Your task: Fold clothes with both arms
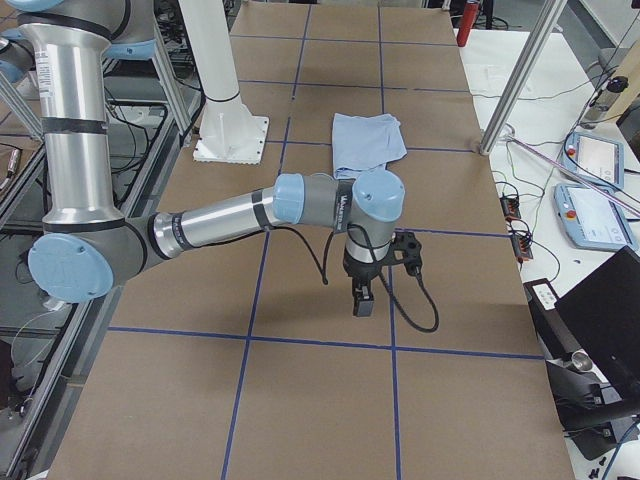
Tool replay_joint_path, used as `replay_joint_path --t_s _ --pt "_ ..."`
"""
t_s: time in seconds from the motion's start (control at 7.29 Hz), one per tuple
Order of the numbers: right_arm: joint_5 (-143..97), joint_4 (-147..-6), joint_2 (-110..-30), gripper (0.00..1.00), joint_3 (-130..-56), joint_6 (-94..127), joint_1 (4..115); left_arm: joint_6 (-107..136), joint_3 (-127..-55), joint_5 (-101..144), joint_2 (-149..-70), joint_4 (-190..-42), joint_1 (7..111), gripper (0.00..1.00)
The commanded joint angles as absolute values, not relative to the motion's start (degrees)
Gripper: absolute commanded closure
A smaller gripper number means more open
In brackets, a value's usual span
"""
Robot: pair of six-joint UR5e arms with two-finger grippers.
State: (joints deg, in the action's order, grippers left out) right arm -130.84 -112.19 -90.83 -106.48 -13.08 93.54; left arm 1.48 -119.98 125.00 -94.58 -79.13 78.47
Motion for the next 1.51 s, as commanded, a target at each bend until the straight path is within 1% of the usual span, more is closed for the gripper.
replay_joint_path --t_s 0.0,0.14,0.27,0.55,0.69,0.82,1.1,1.37 --pt "-131.2 -110.4 -96.9 0.00 -106.8 -12.9 94.0 0.8 -117.6 128.0 -88.3 -80.0 80.9 0.00" --pt "-131.4 -107.3 -98.7 0.00 -107.0 -12.8 94.0 0.7 -117.7 129.2 -84.8 -80.2 81.6 0.00" --pt "-133.1 -106.0 -98.7 0.00 -106.3 -12.7 94.0 0.7 -117.6 129.9 -83.0 -82.7 83.0 0.00" --pt "-134.5 -105.7 -98.4 0.00 -106.8 -13.2 94.0 0.7 -117.0 132.1 -78.3 -90.5 83.1 0.00" --pt "-134.0 -106.3 -99.2 0.00 -106.7 -13.7 94.0 0.7 -115.5 135.2 -76.7 -94.4 83.1 0.00" --pt "-134.2 -105.7 -100.0 0.00 -106.6 -13.8 93.9 1.2 -115.4 136.0 -77.2 -95.6 83.1 0.00" --pt "-134.3 -105.6 -99.5 0.00 -107.2 -13.4 93.9 0.8 -113.0 136.5 -77.7 -96.5 83.1 0.00" --pt "-134.4 -105.7 -99.5 0.00 -107.4 -12.8 93.9 1.1 -112.6 136.9 -78.7 -99.4 82.7 0.00"
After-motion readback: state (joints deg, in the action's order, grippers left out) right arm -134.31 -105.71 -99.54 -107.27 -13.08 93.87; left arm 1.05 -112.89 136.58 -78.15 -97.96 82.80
